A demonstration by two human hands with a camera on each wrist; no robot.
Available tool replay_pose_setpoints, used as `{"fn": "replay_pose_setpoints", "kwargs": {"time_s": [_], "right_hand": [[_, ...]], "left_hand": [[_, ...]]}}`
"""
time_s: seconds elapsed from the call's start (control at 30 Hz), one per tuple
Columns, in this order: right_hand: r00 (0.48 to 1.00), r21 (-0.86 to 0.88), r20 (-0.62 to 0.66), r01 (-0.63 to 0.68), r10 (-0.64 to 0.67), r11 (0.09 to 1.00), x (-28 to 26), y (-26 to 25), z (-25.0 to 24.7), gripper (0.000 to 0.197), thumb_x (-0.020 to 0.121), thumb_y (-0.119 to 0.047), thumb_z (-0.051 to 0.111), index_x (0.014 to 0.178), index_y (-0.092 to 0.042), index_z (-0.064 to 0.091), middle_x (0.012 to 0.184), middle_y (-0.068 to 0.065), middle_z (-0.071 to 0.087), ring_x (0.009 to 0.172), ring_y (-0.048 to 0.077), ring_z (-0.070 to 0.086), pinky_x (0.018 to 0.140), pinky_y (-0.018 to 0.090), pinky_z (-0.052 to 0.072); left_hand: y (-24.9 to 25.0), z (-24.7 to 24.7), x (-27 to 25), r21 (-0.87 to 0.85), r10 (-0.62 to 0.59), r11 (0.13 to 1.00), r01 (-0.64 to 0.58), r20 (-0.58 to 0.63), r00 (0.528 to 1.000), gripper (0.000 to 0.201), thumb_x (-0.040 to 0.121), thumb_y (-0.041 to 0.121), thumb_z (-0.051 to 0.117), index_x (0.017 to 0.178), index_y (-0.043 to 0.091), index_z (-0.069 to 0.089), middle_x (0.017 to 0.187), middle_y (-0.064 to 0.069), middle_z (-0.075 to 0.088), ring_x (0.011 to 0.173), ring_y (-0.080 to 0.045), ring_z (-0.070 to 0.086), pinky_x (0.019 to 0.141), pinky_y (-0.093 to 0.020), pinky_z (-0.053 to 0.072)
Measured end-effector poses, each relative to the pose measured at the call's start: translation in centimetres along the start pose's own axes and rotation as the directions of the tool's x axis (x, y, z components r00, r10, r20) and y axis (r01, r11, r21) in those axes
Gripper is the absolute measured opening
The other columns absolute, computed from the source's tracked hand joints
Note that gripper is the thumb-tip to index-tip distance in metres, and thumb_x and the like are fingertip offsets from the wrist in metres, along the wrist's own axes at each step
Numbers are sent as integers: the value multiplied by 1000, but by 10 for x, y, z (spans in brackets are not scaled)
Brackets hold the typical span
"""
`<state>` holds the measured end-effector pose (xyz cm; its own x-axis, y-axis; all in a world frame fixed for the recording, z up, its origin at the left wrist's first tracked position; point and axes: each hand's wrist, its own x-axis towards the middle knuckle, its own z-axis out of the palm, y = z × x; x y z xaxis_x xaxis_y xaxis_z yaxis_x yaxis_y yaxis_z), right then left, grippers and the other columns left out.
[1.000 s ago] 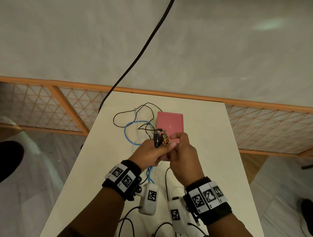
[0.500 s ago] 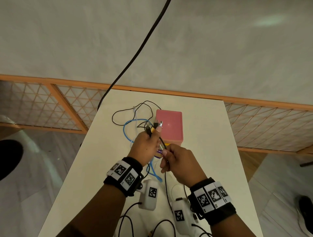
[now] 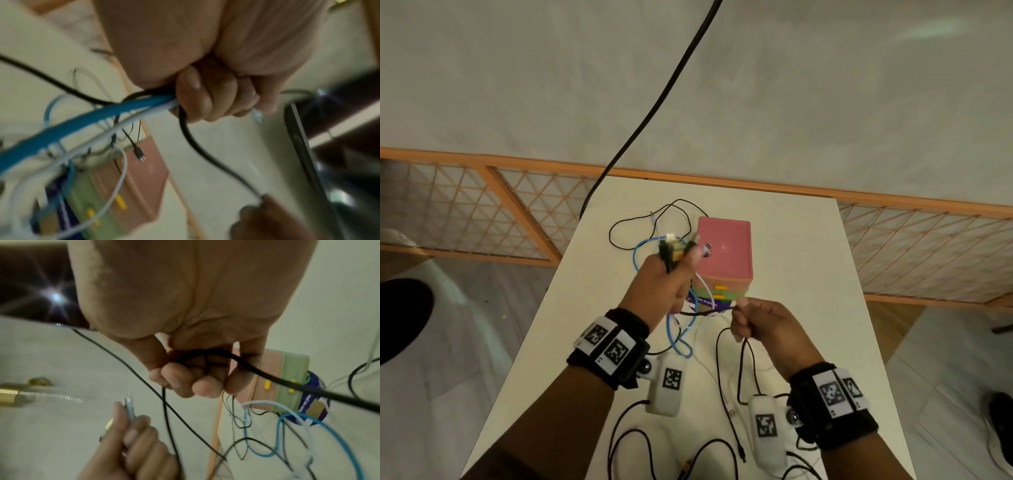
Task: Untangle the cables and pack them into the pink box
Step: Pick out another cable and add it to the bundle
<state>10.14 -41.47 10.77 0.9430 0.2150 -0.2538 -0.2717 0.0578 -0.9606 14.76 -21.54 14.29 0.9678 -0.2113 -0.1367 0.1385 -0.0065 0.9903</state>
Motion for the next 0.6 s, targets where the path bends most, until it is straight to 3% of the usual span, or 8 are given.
{"fn": "replay_pose_setpoints", "kwargs": {"time_s": [0.07, 0.13, 0.2, 0.3, 0.37, 0.47, 0.53, 0.6], "right_hand": [[1000, 132, 5, -21, 21, 991, 1, -5, 2, 31, 93, -30, 52, 73, -7, 57, 60, 4, 45, 58, 19, 43, 60, 25, 41], [999, 166, -11, -31, 34, 986, 2, -7, 10, 31, 100, -27, 52, 78, -8, 61, 64, 5, 48, 58, 18, 44, 57, 26, 42], [998, 168, -38, -39, 46, 985, 1, -9, 17, 30, 106, -23, 46, 85, -9, 62, 68, 4, 51, 56, 18, 42, 49, 26, 38], [999, 158, -5, -52, 53, 986, 0, -13, 22, 26, 108, -22, 40, 96, -10, 60, 68, 4, 51, 50, 17, 39, 43, 22, 30], [998, 124, 14, -61, 60, 990, -2, -16, 21, 26, 108, -22, 40, 97, -11, 60, 66, 4, 51, 46, 16, 35, 42, 20, 27], [997, 31, 12, -72, 72, 997, -4, -19, 21, 30, 109, -23, 40, 95, -7, 61, 58, 9, 49, 39, 15, 30, 40, 18, 24], [997, -43, -37, -70, 68, 997, -3, -17, 25, 33, 109, -23, 40, 91, -7, 62, 54, 9, 44, 38, 13, 31, 40, 18, 25], [996, -85, -82, -46, 39, 995, 2, -12, 30, 33, 109, -21, 42, 88, -5, 62, 54, 6, 40, 42, 11, 32, 40, 18, 27]], "left_hand": [[2, 4, -8, 333, 64, 937, -106, 135, 989, 36, 97, 42, 68, 73, 16, 71, 39, 13, 40, 38, 0, 39, 49, -14, 32], [-2, 12, -10, 435, 67, 890, -141, 181, 981, 37, 99, 27, 68, 62, 29, 64, 41, 20, 51, 43, 7, 50, 53, -6, 37], [-9, 17, -7, 409, 84, 906, -113, 87, 993, 41, 98, 28, 69, 58, 28, 62, 44, 18, 57, 45, 5, 55, 54, -6, 40], [-14, 20, -1, 421, 148, 900, -115, -47, 988, 49, 96, 31, 71, 50, 26, 55, 35, 16, 45, 35, 0, 45, 46, -8, 33], [-16, 17, 5, 437, 194, 894, -101, -174, 965, 54, 95, 38, 71, 50, 12, 60, 34, 11, 37, 35, -7, 35, 44, -13, 29], [-29, 0, 21, 302, 100, 952, 40, -434, 895, 76, 87, 64, 68, 83, -12, 72, 42, 7, 34, 40, -10, 30, 49, -24, 32], [-31, -6, 22, 157, -56, 979, 131, -412, 909, 85, 76, 75, 65, 84, -10, 73, 41, 5, 37, 38, -14, 34, 52, -30, 34], [-28, 1, 14, 126, -110, 981, 146, -254, 961, 61, 83, 61, 73, 62, 5, 64, 42, 5, 41, 38, -15, 37, 51, -29, 34]]}}
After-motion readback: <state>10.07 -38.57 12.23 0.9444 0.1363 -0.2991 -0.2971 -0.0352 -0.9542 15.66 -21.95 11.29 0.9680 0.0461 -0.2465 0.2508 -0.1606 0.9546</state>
